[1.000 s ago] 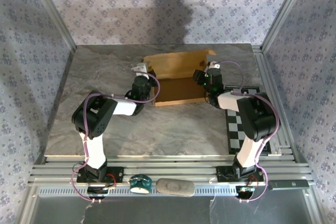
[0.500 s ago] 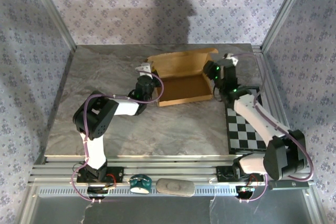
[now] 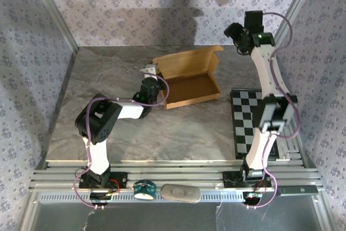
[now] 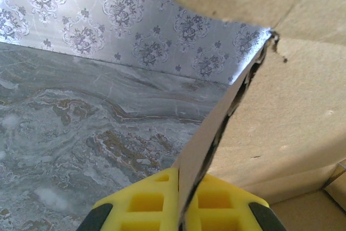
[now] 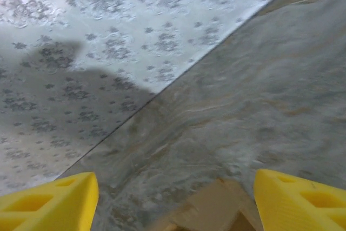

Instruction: Fold the paper box

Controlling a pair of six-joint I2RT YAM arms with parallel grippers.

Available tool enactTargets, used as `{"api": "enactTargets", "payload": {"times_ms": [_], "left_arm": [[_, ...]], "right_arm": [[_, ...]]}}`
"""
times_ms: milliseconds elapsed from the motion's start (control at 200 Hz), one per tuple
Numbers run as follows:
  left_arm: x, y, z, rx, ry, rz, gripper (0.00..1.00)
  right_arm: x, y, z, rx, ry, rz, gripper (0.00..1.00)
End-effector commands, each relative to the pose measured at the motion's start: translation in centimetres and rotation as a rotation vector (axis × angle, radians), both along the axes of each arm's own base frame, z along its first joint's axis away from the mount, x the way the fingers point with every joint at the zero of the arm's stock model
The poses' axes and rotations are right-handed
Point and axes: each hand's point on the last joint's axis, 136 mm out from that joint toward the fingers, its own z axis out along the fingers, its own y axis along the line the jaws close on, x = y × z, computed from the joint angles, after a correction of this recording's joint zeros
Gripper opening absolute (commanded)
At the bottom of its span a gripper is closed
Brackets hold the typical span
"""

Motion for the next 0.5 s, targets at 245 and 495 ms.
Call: {"api": "enactTargets", "payload": {"times_ms": [245,495], "left_arm": [[-2.2,0.7,-7.9,0.17,0.241,-0.02,0.0],[-2.2,0.7,-7.6,0.173,0.24,-0.025,0.0]], "right_arm": [[0.8,5.9,-7.0,0.176,0.254,0.219,0.83],[-1.4,8.9,-6.7,0.35,0.31,0.234,0.82]]}}
